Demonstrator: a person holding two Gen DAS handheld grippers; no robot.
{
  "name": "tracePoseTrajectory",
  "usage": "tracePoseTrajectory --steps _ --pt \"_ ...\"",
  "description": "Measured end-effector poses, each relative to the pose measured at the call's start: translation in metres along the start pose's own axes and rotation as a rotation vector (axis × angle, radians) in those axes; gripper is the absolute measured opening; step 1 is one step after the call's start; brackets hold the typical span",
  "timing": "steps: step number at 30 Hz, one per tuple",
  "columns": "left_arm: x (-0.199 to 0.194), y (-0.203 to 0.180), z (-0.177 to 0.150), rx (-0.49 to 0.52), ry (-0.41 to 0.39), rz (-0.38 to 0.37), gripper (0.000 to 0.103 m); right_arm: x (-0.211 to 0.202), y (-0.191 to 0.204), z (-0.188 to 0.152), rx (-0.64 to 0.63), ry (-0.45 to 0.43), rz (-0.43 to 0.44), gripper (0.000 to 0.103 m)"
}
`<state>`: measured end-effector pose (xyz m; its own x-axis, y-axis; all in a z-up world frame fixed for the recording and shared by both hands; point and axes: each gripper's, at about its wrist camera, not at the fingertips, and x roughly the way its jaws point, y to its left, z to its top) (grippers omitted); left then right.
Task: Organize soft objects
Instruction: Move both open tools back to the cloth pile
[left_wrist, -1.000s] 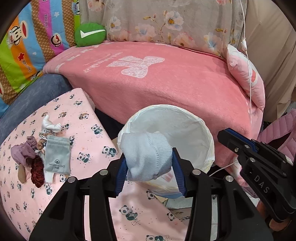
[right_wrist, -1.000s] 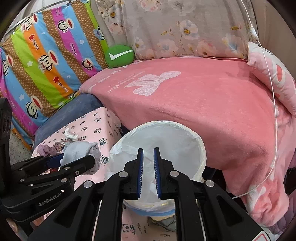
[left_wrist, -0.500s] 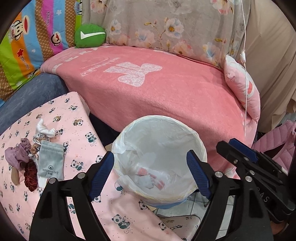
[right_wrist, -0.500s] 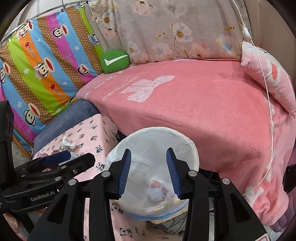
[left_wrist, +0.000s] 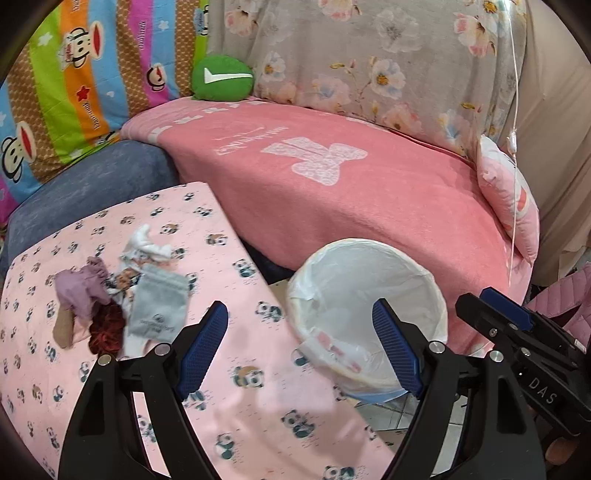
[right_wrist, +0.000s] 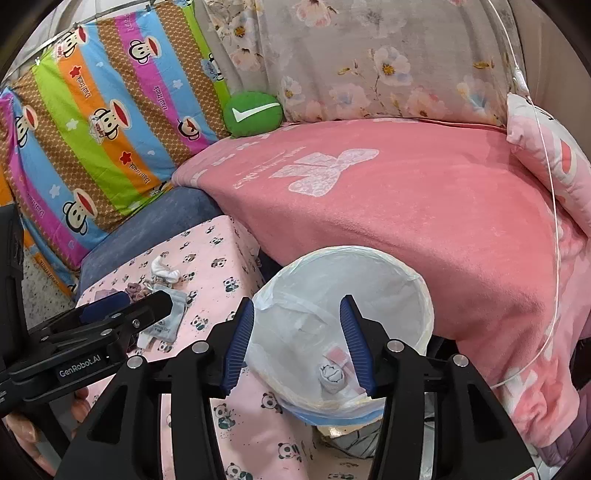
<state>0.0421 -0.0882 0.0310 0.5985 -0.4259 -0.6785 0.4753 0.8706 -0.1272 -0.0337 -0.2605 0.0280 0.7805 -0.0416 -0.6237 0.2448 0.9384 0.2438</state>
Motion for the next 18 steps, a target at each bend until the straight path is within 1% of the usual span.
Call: tracePoseTrajectory --steps 7,18 --pt "-0.015 0.026 -0.017 -0.047 0.000 0.030 0.077 -0.005 0.038 -0.016 -0.053 0.024 0.029 0.051" --pt "-0.052 0.052 -0.034 -0.077 -0.039 0.072 0.077 -0.025 0.086 -0.038 -0.141 0.022 0.067 0.051"
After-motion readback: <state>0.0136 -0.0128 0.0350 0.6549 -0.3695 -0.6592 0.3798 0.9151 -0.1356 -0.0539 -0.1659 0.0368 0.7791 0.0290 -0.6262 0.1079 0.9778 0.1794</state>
